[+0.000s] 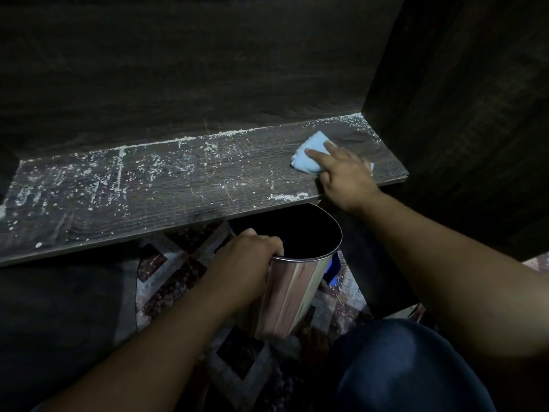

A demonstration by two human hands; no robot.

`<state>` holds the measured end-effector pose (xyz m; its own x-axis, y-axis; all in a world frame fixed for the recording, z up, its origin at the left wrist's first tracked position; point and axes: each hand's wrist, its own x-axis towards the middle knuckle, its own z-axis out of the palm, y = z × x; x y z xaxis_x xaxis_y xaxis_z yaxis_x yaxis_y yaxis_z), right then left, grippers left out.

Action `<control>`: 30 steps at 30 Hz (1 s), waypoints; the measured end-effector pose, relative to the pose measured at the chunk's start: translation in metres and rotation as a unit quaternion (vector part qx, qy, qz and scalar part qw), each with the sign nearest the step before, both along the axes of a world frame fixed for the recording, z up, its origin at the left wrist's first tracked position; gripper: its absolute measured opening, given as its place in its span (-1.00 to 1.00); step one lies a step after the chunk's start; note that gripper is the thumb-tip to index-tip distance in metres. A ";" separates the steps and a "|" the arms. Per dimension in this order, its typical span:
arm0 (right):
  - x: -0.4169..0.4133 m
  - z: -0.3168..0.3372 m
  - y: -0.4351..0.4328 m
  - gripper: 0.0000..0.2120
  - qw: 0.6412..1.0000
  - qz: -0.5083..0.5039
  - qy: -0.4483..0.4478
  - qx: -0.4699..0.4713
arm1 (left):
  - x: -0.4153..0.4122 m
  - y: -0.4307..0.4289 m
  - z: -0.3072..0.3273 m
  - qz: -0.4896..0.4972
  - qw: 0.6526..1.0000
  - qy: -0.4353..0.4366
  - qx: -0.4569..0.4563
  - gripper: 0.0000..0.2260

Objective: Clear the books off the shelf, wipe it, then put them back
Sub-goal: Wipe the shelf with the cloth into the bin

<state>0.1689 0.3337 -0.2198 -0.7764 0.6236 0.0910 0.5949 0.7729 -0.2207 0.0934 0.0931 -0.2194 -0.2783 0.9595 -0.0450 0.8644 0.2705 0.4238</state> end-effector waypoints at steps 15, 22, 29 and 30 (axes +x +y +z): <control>0.028 0.005 -0.052 -0.50 0.980 0.197 -0.024 0.007 | 0.003 -0.009 0.001 -0.013 1.000 0.011 0.026 -0.86; 0.020 0.021 -0.026 -0.49 0.985 0.160 0.066 -0.009 | 0.002 -0.006 0.004 -0.008 1.000 0.007 0.024 -0.92; -0.037 0.001 -0.021 -0.47 0.991 0.136 -0.002 -0.014 | 0.002 0.000 0.011 0.011 1.000 0.004 -0.008 -0.89; -0.039 -0.002 -0.026 -0.47 0.991 0.135 0.003 -0.007 | 0.002 0.000 0.012 0.010 1.000 0.005 -0.009 -0.87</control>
<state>0.1299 0.3078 -0.2215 -0.9143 0.3950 0.0894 0.3658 0.9003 -0.2361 0.0957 0.0926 -0.2079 -0.2982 0.9527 -0.0587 0.8624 0.2953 0.4112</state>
